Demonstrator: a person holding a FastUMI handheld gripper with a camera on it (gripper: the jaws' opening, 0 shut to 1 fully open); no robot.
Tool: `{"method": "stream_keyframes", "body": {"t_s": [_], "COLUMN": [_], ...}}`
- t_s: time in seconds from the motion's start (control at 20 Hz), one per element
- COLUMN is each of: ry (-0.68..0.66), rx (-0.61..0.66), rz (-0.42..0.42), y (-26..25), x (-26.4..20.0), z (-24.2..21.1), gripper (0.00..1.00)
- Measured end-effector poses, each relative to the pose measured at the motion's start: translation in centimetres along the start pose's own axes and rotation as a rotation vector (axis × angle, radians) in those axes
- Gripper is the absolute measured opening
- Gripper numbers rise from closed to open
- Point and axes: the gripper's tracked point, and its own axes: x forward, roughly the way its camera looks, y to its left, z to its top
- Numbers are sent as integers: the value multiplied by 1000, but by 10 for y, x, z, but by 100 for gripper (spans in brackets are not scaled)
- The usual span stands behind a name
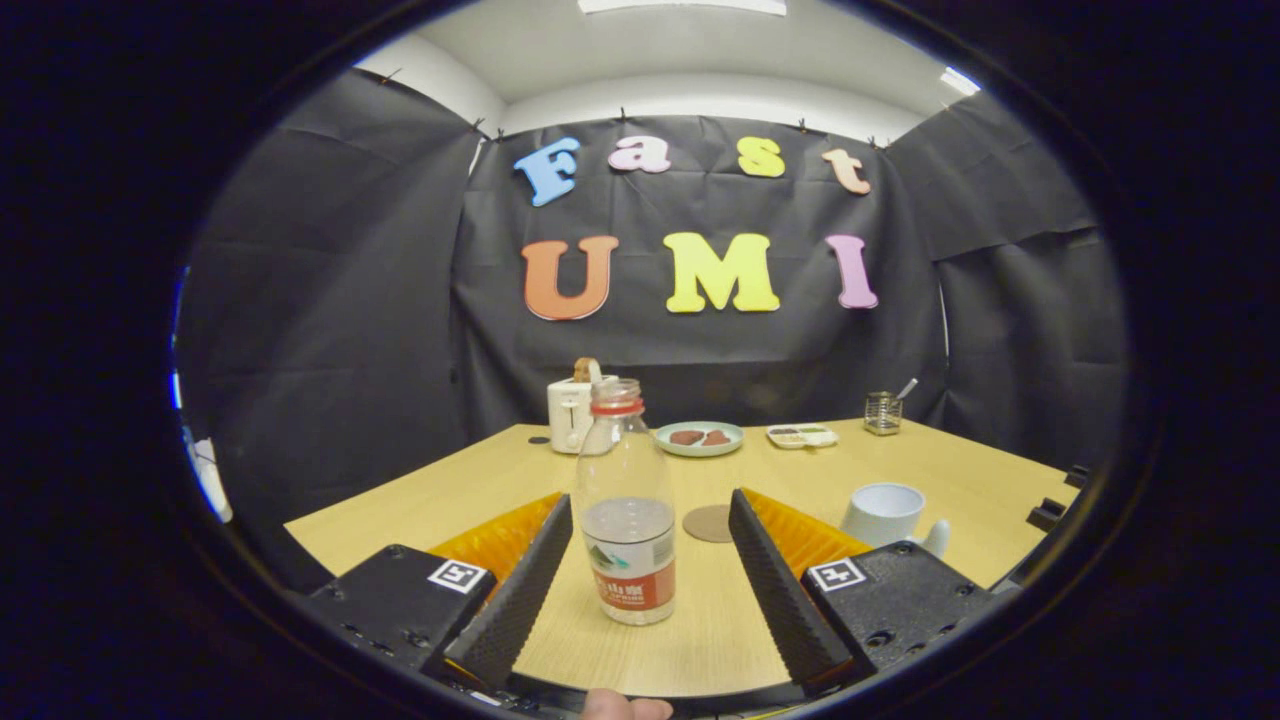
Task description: Take the bottle from table, then pour the juice into the cup, finally place the bottle on the coaster
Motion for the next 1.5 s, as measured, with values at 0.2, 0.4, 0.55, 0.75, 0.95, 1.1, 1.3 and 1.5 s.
{"method": "stream_keyframes", "body": {"t_s": [0.2, 0.4, 0.55, 0.75, 0.95, 1.1, 1.3, 1.5], "ry": [21, 28, 35, 31, 24, 0, 6, 1], "rx": [-41, -85, -73, -61, -72, -62, 55, 195], "rz": [2, -3, 8, 24, 58, 69, 27, 22], "y": [7, 6, 5, 9, 13, 8, -15, -23], "x": [22, 44, 55, 58, 57, 51, 46, 47], "z": [-23, -32, -39, -42, -35, -19, 2, 30], "gripper": [100, 100, 100, 94, 81, 79, 78, 77]}}
